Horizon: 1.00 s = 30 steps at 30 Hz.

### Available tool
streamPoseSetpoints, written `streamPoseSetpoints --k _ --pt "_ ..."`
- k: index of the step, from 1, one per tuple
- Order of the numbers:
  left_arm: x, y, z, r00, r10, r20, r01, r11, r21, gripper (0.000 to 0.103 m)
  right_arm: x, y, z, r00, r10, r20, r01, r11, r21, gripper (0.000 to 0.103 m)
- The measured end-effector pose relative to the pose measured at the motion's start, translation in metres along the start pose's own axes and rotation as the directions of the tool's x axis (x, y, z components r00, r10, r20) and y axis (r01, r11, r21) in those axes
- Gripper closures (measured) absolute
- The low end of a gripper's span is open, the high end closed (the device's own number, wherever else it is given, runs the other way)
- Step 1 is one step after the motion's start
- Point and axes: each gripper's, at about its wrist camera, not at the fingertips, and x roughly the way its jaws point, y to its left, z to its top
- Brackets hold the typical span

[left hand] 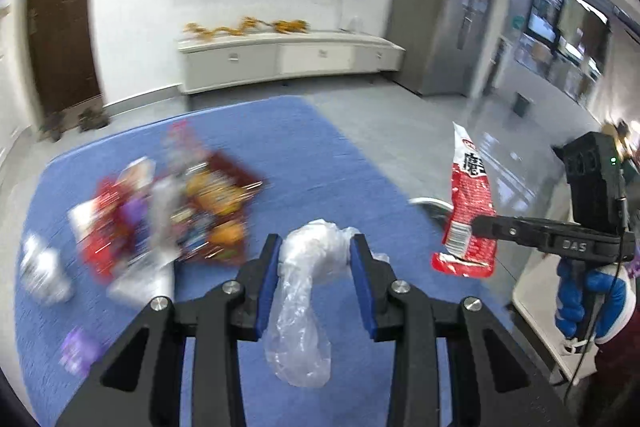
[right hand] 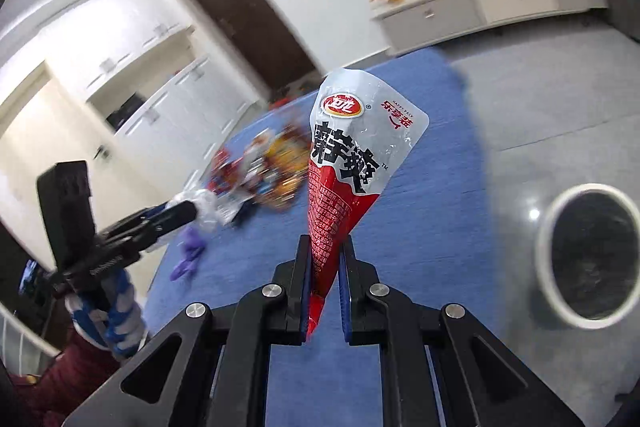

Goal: Collect trash
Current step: 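Carry both bags to the round bin and release them inside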

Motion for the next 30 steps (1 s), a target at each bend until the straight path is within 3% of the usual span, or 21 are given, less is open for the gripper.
streamPoseSetpoints --k 6,11,16,21,23,27,30 --pt "0.084 -0.092 0.053 0.986 -0.110 -0.125 0.119 0.991 0.066 0.070 -0.052 -0.106 0.007 0.972 -0.220 0.079 0.213 0.973 0.094 0.091" --pt "0.168 -0.152 0.084 0.967 -0.142 -0.213 0.159 0.985 0.062 0.070 -0.052 -0.180 0.005 0.921 -0.388 0.039 0.380 0.915 0.137 0.091" --pt "0.239 -0.183 0.093 0.948 -0.158 -0.275 0.172 0.985 0.027 0.069 -0.028 -0.241 0.006 0.888 -0.459 -0.030 0.455 0.866 0.208 0.088" --pt "0.303 -0.195 0.088 0.912 -0.215 -0.349 0.200 0.977 -0.077 0.063 -0.004 -0.275 0.005 0.868 -0.490 -0.079 0.493 0.833 0.250 0.088" --pt "0.313 -0.194 0.084 0.908 -0.217 -0.359 0.198 0.976 -0.091 0.060 0.002 -0.283 0.003 0.863 -0.498 -0.090 0.503 0.825 0.259 0.083" --pt "0.312 -0.192 0.084 0.904 -0.244 -0.350 0.220 0.969 -0.109 0.049 0.003 -0.285 0.000 0.843 -0.528 -0.105 0.536 0.807 0.248 0.062" --pt "0.301 -0.183 0.084 0.913 -0.234 -0.335 0.211 0.972 -0.103 0.049 0.001 -0.281 -0.003 0.819 -0.564 -0.109 0.573 0.791 0.215 0.059"
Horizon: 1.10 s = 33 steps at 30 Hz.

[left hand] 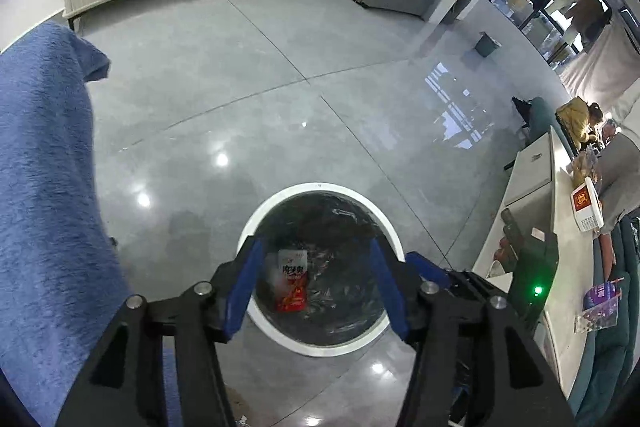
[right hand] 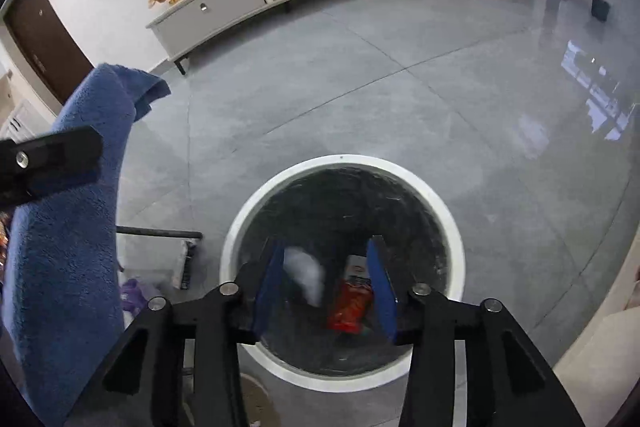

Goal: Collect trash
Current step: 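Carry both bags to the round bin and release them inside, then grasp the purple wrapper with the left tool while the right tool grasps the brown snack bag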

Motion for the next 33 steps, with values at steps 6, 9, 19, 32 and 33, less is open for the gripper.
streamPoseSetpoints --k 6,9,19,32,33 --pt "-0.068 0.017 -0.016 0.991 0.069 0.112 -0.073 0.997 0.032 0.049 -0.033 0.028 -0.006 0.998 -0.011 0.057 0.015 0.997 -0.082 0.057" --pt "-0.118 0.033 -0.030 0.979 0.102 0.179 -0.113 0.992 0.054 0.049 -0.069 0.061 -0.009 0.993 0.040 0.107 -0.023 0.988 -0.152 0.055" --pt "-0.308 0.130 -0.124 0.861 0.325 0.391 -0.332 0.942 -0.053 0.038 -0.189 0.188 -0.022 0.936 0.270 0.225 -0.170 0.909 -0.382 0.048" --pt "-0.436 0.241 -0.295 0.742 0.510 0.435 -0.419 0.859 -0.293 0.031 -0.267 0.333 -0.076 0.878 0.442 0.187 -0.266 0.773 -0.576 0.040" --pt "-0.442 0.248 -0.307 0.734 0.519 0.438 -0.420 0.854 -0.308 0.029 -0.267 0.338 -0.079 0.877 0.446 0.181 -0.269 0.766 -0.583 0.039"
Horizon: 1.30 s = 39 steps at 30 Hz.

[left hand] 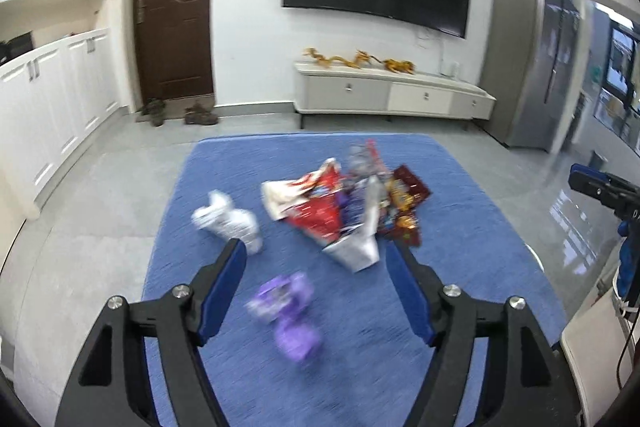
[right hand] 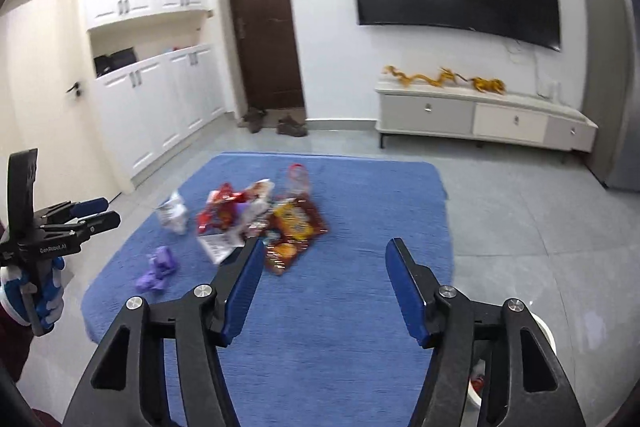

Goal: Collect trash
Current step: 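Grasp the purple wrapper with the left tool while the right tool grasps the brown snack bag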

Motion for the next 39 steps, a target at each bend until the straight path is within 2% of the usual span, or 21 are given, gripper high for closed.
streamPoseSetpoints --k 4,9,15,19,23,28,31,33,36,39 --pt "-0.011 0.023 -0.018 1.000 0.015 0.004 -0.015 0.999 -0.032 0.027 0.007 0.033 0.001 0.999 0.031 -0.015 -0.031 0.999 -0.033 0.038" --pt "-0.007 0.048 -0.042 1.000 -0.002 -0.027 0.001 0.998 -0.061 0.027 0.028 0.061 0.000 0.995 0.077 -0.058 -0.079 0.996 -0.038 0.038" --pt "0.037 0.038 -0.063 0.991 -0.075 -0.112 0.069 0.996 -0.058 0.027 0.071 0.079 -0.013 0.985 0.088 -0.146 -0.096 0.994 -0.048 0.038" --pt "0.070 0.032 -0.061 0.988 -0.081 -0.134 0.072 0.995 -0.066 0.027 0.102 0.082 -0.023 0.972 0.107 -0.209 -0.114 0.993 -0.020 0.037" --pt "0.098 0.025 -0.055 0.986 -0.075 -0.147 0.069 0.997 -0.045 0.027 0.138 0.081 -0.029 0.957 0.128 -0.259 -0.126 0.992 0.022 0.037" --pt "0.125 0.019 -0.057 0.981 -0.088 -0.175 0.083 0.996 -0.037 0.027 0.179 0.066 -0.032 0.950 0.079 -0.303 -0.069 0.997 0.045 0.037" --pt "0.135 0.022 -0.061 0.973 -0.120 -0.198 0.111 0.992 -0.060 0.029 0.201 0.045 -0.032 0.943 0.110 -0.314 -0.069 0.988 0.139 0.037" --pt "0.135 0.026 -0.061 0.971 -0.140 -0.192 0.127 0.989 -0.076 0.029 0.208 0.032 -0.028 0.948 0.115 -0.298 -0.062 0.981 0.183 0.034" --pt "0.138 0.029 -0.063 0.965 -0.158 -0.208 0.140 0.985 -0.100 0.029 0.217 0.017 -0.015 0.962 0.085 -0.258 -0.036 0.981 0.191 0.023" --pt "0.138 0.030 -0.064 0.964 -0.167 -0.206 0.147 0.983 -0.109 0.029 0.227 0.006 0.002 0.972 0.073 -0.223 -0.039 0.987 0.153 0.023"
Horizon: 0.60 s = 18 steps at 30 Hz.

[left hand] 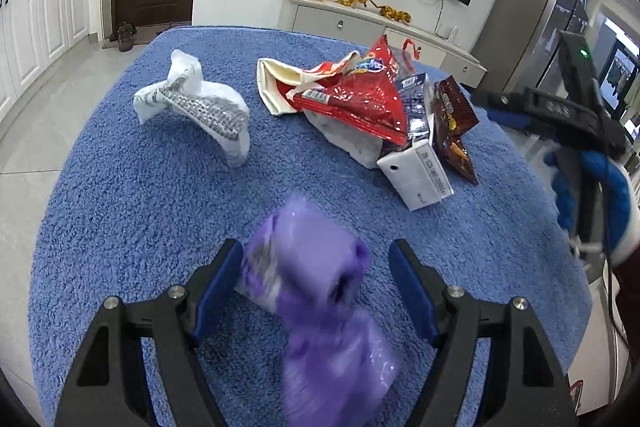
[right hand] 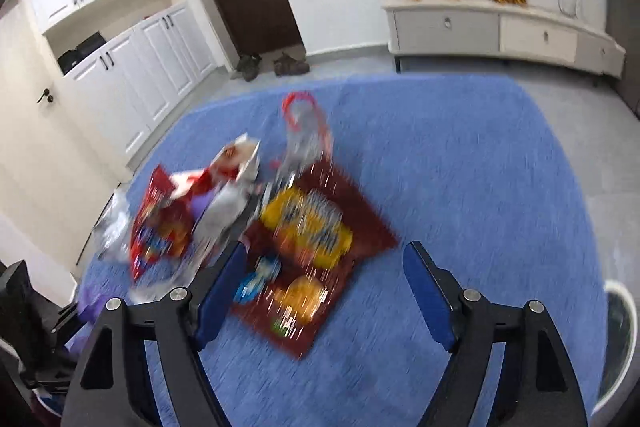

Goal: Collect trash
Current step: 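Grasp the purple wrapper with the left tool while the right tool grasps the brown snack bag, then carry the purple wrapper and brown snack bag to the bin and release them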

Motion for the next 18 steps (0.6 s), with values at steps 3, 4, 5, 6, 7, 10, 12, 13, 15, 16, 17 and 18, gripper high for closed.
streamPoseSetpoints --k 3,4,5,6,7,10,12,13,15,16,17,18 --pt "-0.001 -0.001 -0.001 1.000 -0.001 0.001 0.001 1.000 0.003 0.031 0.012 -0.010 0.017 1.000 0.005 -0.002 -0.005 0.998 -0.060 0.024" --pt "0.000 -0.002 -0.001 1.000 0.003 0.000 -0.003 1.000 0.005 0.033 0.016 -0.012 0.021 1.000 0.010 -0.009 -0.011 0.997 -0.075 0.025" --pt "0.000 -0.003 -0.001 1.000 0.006 -0.001 -0.006 1.000 0.008 0.035 0.022 -0.016 0.025 0.999 0.020 -0.026 -0.022 0.995 -0.095 0.027" --pt "0.000 -0.003 -0.001 1.000 0.009 -0.002 -0.009 1.000 0.010 0.037 0.026 -0.017 0.027 0.999 0.026 -0.038 -0.030 0.994 -0.106 0.034" --pt "0.001 -0.004 -0.001 1.000 0.014 -0.002 -0.013 1.000 0.013 0.040 0.032 -0.021 0.029 0.998 0.034 -0.055 -0.040 0.992 -0.116 0.039" --pt "0.003 -0.006 0.000 1.000 0.029 -0.005 -0.029 0.999 0.028 0.049 0.046 -0.029 0.032 0.992 0.074 -0.098 -0.086 0.989 -0.122 0.054" --pt "0.002 -0.007 -0.001 0.999 0.037 -0.004 -0.037 0.999 0.033 0.057 0.053 -0.030 0.031 0.988 0.096 -0.121 -0.112 0.985 -0.133 0.073" --pt "0.002 -0.007 -0.001 0.999 0.037 -0.004 -0.037 0.999 0.035 0.058 0.054 -0.030 0.030 0.985 0.117 -0.128 -0.135 0.981 -0.137 0.088" --pt "0.001 -0.008 -0.001 0.999 0.048 -0.003 -0.048 0.998 0.037 0.063 0.050 -0.027 0.024 0.983 0.131 -0.127 -0.150 0.976 -0.156 0.097" --pt "0.001 -0.009 -0.001 0.998 0.060 -0.001 -0.060 0.997 0.040 0.064 0.048 -0.025 0.020 0.984 0.128 -0.126 -0.149 0.974 -0.169 0.101" --pt "0.000 -0.010 -0.001 0.998 0.069 0.000 -0.069 0.997 0.043 0.065 0.044 -0.021 0.016 0.984 0.124 -0.127 -0.146 0.971 -0.187 0.102" --pt "-0.001 -0.011 -0.001 0.997 0.080 0.002 -0.080 0.996 0.046 0.066 0.041 -0.018 0.012 0.985 0.119 -0.126 -0.143 0.969 -0.202 0.103"
